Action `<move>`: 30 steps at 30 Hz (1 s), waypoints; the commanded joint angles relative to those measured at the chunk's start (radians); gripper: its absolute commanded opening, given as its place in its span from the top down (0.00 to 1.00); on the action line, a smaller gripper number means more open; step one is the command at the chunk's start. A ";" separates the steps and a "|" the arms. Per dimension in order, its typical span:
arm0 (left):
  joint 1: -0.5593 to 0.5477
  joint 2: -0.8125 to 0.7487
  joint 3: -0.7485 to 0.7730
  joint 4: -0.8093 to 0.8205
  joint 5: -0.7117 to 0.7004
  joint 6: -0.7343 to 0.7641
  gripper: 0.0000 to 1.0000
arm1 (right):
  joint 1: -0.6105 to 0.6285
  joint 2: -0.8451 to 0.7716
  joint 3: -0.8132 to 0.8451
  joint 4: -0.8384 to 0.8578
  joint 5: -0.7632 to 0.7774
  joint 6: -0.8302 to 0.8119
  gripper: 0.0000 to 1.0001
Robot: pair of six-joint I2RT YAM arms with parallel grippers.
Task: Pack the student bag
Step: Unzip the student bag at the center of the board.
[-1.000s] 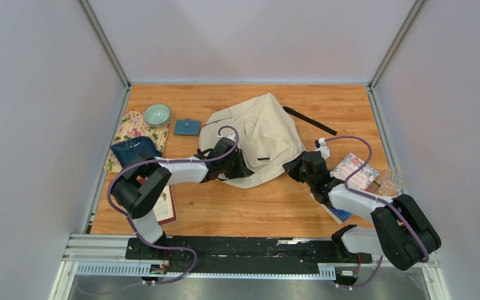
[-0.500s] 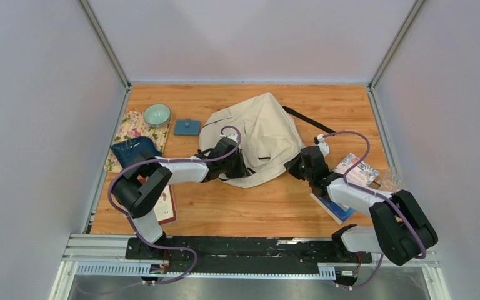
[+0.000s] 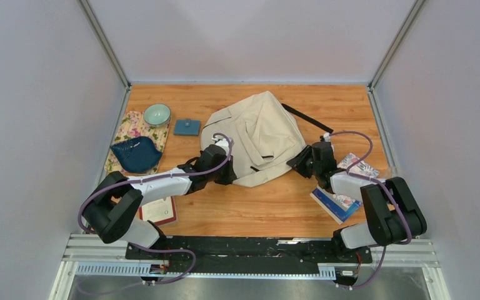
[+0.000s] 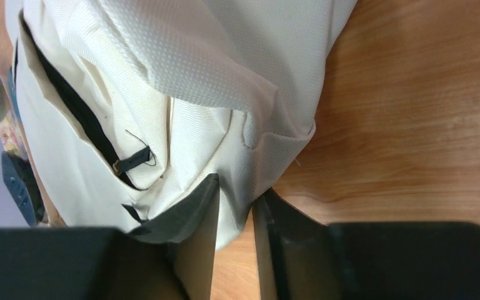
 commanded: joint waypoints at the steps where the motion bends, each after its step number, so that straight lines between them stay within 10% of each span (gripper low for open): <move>1: 0.004 -0.021 -0.026 -0.048 0.013 0.077 1.00 | -0.024 -0.033 0.056 -0.014 -0.039 -0.040 0.48; 4: 0.004 -0.023 -0.020 -0.048 0.033 0.073 1.00 | -0.032 -0.133 0.105 -0.137 -0.030 -0.103 0.30; 13: 0.004 -0.064 -0.034 0.000 0.051 0.064 1.00 | -0.038 -0.410 0.182 -0.524 -0.005 -0.207 0.27; 22: 0.005 -0.064 -0.023 0.024 0.140 0.057 1.00 | 0.063 -0.681 -0.128 -0.278 -0.107 0.150 0.26; 30: 0.004 -0.089 -0.045 0.029 0.182 0.057 1.00 | 0.332 -0.486 -0.091 -0.185 0.053 0.270 0.26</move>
